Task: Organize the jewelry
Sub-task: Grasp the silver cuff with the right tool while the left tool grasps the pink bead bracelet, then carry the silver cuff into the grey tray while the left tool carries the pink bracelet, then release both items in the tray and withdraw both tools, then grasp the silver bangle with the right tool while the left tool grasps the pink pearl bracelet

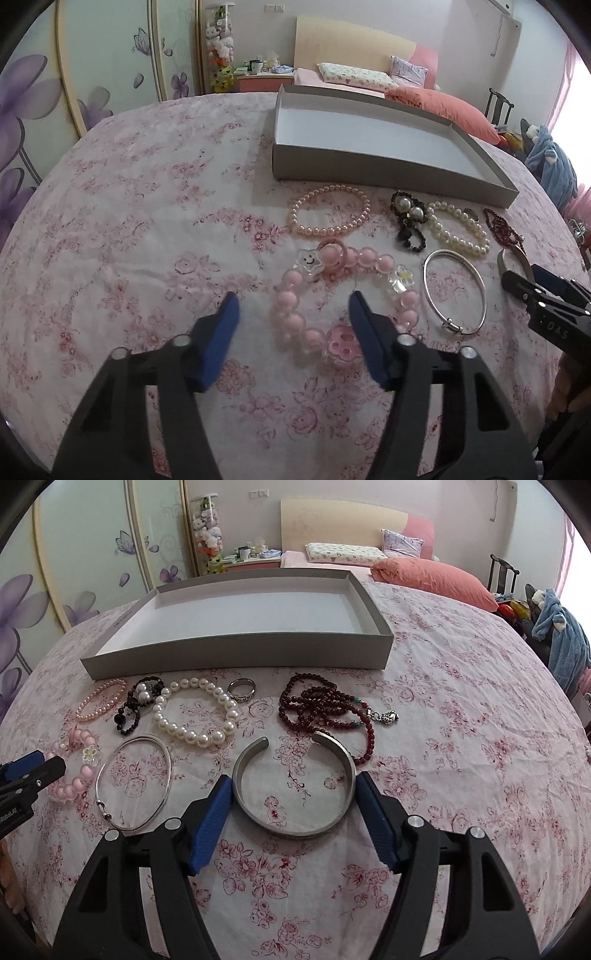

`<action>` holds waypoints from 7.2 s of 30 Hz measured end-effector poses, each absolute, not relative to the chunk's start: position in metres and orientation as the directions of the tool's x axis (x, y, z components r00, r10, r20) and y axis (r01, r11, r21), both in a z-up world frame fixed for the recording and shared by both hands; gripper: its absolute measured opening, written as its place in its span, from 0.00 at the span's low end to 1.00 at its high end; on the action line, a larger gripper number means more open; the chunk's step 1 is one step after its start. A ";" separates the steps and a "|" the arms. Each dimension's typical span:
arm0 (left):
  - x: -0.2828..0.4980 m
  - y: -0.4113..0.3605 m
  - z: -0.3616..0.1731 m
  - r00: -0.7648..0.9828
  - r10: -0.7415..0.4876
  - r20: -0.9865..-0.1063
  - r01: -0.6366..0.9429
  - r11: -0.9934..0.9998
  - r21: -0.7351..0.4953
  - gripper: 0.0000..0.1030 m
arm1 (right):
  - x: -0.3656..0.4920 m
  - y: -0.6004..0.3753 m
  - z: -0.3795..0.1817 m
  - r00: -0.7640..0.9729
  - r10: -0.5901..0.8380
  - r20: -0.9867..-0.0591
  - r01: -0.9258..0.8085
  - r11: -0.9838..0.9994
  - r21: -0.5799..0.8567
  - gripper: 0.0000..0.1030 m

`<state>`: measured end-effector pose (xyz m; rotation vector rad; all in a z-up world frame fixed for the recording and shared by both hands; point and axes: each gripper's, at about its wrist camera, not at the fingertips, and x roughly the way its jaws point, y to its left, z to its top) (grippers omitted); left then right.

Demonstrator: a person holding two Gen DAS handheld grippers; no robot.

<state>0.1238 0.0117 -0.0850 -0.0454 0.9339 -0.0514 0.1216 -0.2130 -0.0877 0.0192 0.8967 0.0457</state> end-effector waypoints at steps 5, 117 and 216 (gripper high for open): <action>0.125 0.018 -0.084 0.600 -0.053 -0.798 0.005 0.998 -0.063 0.39 | 0.121 -0.216 -0.087 0.623 0.050 -0.781 -0.026 0.999 0.043 0.67; 0.283 -0.017 -0.010 0.805 -0.096 -0.585 0.038 0.993 -0.112 0.28 | 0.274 -0.220 -0.045 0.795 0.026 -0.607 0.012 0.998 0.058 0.78; 0.178 -0.004 -0.086 0.618 -0.048 -0.784 0.129 0.991 0.041 0.06 | 0.129 -0.202 -0.090 0.610 0.136 -0.781 -0.168 0.985 0.041 0.68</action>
